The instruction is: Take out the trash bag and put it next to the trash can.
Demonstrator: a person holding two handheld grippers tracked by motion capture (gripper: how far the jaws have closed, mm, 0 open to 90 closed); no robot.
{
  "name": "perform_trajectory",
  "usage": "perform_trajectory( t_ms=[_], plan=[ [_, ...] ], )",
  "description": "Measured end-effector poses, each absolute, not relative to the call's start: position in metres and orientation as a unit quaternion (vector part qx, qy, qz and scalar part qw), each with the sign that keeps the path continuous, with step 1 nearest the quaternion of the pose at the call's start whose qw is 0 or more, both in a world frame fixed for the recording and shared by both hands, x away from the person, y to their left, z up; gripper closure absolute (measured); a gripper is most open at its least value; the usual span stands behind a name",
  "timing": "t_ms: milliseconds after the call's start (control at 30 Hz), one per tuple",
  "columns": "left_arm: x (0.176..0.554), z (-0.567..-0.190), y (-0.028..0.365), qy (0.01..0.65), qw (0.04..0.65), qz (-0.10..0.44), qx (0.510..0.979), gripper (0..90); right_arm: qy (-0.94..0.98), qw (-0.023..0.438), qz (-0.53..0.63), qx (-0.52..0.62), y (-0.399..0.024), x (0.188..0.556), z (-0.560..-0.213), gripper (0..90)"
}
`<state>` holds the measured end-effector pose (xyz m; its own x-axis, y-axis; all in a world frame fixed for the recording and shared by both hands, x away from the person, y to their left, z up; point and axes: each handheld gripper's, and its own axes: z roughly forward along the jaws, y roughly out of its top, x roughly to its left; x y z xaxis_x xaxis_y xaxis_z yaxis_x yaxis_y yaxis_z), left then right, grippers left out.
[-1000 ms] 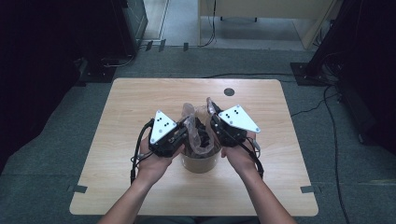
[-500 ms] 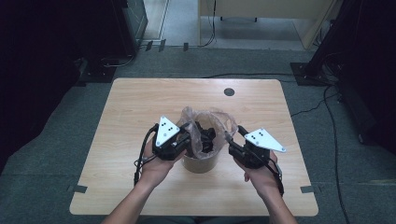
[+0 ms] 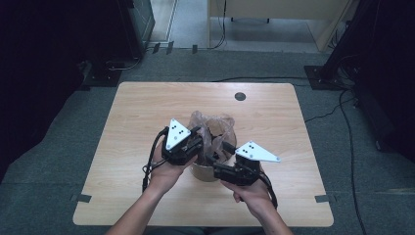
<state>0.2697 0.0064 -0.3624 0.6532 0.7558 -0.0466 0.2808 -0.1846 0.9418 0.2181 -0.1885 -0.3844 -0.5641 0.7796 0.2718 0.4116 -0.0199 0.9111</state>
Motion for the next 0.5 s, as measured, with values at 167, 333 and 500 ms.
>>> perform_trajectory(
  t_ms=[167,333,500],
  plan=[
    [0.268,-0.362,0.011,0.351,0.536,0.22,0.736,70.8,0.693,0.19,0.524,0.458,-0.169,0.225,-0.388,36.2],
    [0.267,-0.363,0.02,0.347,0.55,0.206,0.731,55.1,0.691,0.205,0.521,0.457,-0.166,0.229,-0.392,84.0],
    [0.269,-0.366,0.033,0.369,0.553,0.196,0.721,34.6,0.684,0.229,0.523,0.454,-0.166,0.23,-0.391,90.0]
  ],
)
